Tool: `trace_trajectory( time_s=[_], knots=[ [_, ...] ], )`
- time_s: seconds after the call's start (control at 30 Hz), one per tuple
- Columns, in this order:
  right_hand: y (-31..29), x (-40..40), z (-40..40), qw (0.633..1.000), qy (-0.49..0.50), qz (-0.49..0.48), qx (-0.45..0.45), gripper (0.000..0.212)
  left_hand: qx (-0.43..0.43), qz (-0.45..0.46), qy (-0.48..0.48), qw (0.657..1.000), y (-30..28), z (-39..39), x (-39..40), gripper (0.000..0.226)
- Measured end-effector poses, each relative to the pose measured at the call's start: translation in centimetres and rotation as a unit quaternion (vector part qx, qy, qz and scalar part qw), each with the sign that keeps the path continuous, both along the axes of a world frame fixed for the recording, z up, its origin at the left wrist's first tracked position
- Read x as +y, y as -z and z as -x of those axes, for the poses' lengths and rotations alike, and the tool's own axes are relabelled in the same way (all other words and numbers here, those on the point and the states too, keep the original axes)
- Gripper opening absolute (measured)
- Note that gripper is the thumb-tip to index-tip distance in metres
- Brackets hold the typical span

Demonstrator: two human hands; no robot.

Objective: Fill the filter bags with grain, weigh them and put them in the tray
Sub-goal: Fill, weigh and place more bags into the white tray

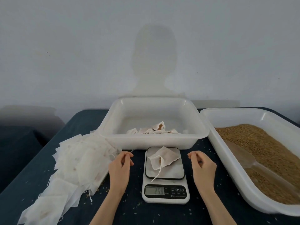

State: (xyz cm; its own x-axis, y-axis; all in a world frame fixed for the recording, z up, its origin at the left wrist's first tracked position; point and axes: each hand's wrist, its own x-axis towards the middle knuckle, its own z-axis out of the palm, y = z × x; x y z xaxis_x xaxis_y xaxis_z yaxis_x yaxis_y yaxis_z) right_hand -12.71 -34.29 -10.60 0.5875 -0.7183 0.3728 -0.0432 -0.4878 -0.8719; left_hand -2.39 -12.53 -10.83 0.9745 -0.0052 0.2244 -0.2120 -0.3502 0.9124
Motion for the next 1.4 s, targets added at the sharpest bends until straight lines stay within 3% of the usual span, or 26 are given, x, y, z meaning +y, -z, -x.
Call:
trace_trajectory(
  time_s=[0.33, 0.47, 0.6, 0.67, 0.73, 0.83, 1.0, 1.2, 1.4],
  knots=[
    [-1.7, 1.9, 0.5, 0.977, -0.116, 0.174, 0.028, 0.028, 0.016, -0.005, 0.008, 1.000, -0.1, 0.1, 0.1, 0.027],
    [-3.9, 3.0, -0.5, 0.922, -0.213, 0.301, 0.118, 0.045, 0.022, -0.003, 0.007, 1.000, -0.1, 0.2, 0.2, 0.027],
    [-5.9, 3.5, -1.7, 0.873, -0.209, 0.414, 0.152, 0.022, 0.017, 0.006, 0.009, 1.000, -0.2, 0.3, 0.2, 0.027],
    [-6.5, 3.5, -2.2, 0.877, -0.217, 0.386, 0.185, 0.016, 0.021, 0.011, 0.009, 1.000, -0.2, 0.3, 0.2, 0.026],
    [-7.1, 3.2, -2.7, 0.907, -0.217, 0.308, 0.186, 0.015, 0.024, 0.015, 0.010, 1.000, -0.1, 0.3, 0.2, 0.025],
    [-9.1, 2.7, -3.6, 0.949, -0.214, 0.193, 0.131, 0.027, 0.023, 0.011, 0.016, 1.000, 0.0, 0.2, 0.3, 0.024],
    [-13.2, 0.9, -6.3, 0.976, -0.205, 0.060, 0.032, 0.034, 0.030, 0.015, 0.018, 0.999, 0.1, -0.1, 0.1, 0.024],
    [-15.7, -2.7, -11.9, 0.988, -0.138, 0.064, 0.036, 0.032, 0.039, 0.037, 0.018, 0.998, 0.3, -0.3, 0.0, 0.024],
    [-12.6, -5.0, -16.2, 0.963, -0.120, 0.166, 0.177, 0.015, 0.055, 0.036, 0.020, 0.998, 0.5, -0.6, -0.2, 0.024]
  ],
)
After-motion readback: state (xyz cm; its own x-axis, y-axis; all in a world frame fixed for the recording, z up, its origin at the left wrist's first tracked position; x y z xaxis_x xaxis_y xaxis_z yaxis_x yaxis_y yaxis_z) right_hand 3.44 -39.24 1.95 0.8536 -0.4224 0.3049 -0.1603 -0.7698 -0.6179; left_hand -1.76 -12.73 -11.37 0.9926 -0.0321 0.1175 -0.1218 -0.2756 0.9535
